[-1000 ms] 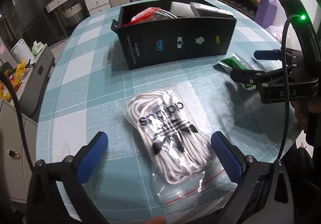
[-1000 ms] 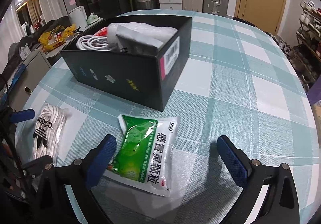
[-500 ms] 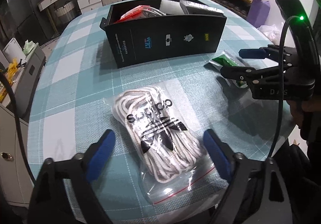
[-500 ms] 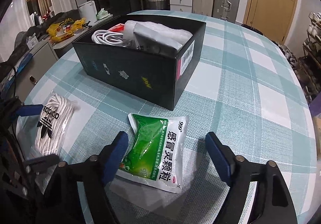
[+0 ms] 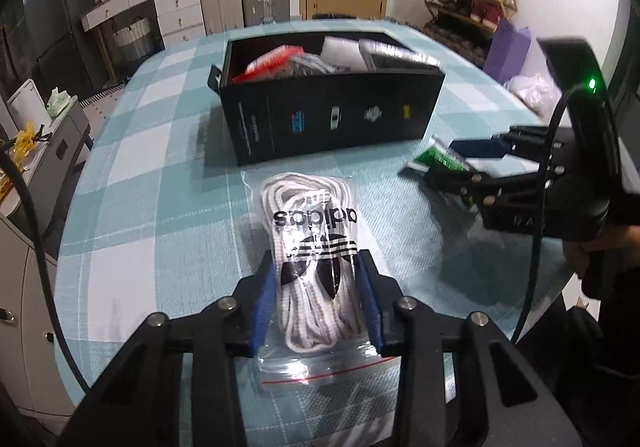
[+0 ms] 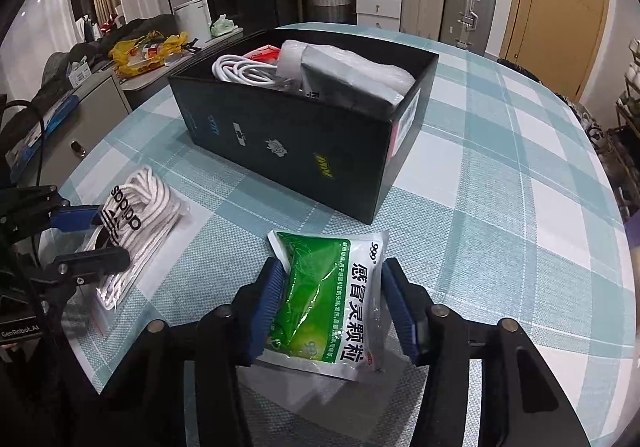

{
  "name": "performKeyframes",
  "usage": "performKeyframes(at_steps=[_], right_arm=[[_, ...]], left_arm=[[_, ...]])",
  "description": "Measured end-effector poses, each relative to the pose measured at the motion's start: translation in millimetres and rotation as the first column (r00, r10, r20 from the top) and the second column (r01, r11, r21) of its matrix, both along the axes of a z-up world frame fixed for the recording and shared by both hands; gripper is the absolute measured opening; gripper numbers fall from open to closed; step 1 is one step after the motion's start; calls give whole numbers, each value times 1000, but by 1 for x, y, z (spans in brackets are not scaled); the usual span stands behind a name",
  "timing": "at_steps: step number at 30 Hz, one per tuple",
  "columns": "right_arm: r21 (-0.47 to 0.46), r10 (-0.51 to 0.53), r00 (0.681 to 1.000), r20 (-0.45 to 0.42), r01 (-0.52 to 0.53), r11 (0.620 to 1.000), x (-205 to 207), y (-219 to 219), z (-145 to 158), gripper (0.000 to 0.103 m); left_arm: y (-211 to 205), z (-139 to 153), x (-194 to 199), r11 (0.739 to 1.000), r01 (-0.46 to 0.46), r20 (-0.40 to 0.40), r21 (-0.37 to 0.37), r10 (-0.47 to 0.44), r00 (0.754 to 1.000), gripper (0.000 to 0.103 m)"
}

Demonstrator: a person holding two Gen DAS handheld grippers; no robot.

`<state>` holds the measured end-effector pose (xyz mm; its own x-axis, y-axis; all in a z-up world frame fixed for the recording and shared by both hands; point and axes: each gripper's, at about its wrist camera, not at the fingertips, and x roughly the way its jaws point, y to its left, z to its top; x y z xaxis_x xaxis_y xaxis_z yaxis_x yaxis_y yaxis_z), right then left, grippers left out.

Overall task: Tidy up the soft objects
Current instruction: 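Close the left gripper on the lace bag while the right gripper grasps the green sachet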

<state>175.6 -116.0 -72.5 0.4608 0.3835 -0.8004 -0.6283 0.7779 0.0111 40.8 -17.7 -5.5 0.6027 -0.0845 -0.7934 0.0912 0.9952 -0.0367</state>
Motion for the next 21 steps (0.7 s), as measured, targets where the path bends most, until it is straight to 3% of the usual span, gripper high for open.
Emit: performKeyframes(at_steps=[11,21], right_arm=[[-9,55,998,29,-55,998,-8,7,1,38],[21,73,996,60,-75,997,-17,10,11,38]], left_arm=[[6,12,-2,1000,-21,64,-19,22,998,37],[13,21,-5,998,-33,103,-60,39,994,37]])
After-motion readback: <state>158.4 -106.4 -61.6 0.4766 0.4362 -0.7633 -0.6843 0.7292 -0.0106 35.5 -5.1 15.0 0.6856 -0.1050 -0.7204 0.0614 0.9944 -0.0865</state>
